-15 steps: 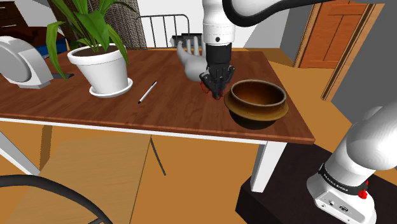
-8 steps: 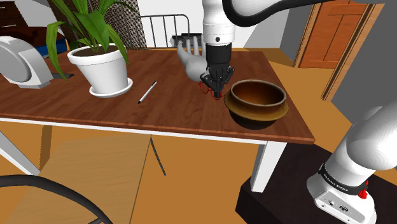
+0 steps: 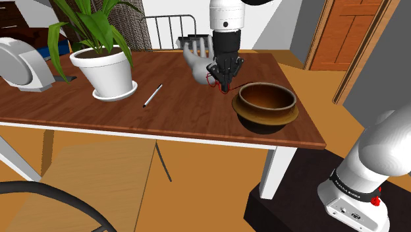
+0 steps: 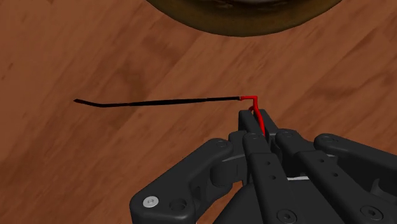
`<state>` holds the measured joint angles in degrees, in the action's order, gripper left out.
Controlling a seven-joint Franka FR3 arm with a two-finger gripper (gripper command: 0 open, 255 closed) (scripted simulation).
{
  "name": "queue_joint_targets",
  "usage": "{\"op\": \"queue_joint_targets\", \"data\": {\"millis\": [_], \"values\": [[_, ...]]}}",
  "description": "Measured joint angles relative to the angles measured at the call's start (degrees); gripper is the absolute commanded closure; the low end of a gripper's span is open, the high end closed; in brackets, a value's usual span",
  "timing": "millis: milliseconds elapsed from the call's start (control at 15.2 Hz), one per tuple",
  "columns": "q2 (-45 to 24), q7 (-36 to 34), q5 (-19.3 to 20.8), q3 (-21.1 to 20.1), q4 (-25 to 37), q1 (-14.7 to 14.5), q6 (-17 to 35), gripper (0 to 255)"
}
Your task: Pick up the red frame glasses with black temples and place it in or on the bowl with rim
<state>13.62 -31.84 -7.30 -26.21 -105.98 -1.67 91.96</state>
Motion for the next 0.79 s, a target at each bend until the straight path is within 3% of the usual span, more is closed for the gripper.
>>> {"op": "queue_joint_targets", "data": {"millis": [792], "values": [[-2.81,-1.37,1.13,-0.25,12.3,0.22,-9.66,255]]}}
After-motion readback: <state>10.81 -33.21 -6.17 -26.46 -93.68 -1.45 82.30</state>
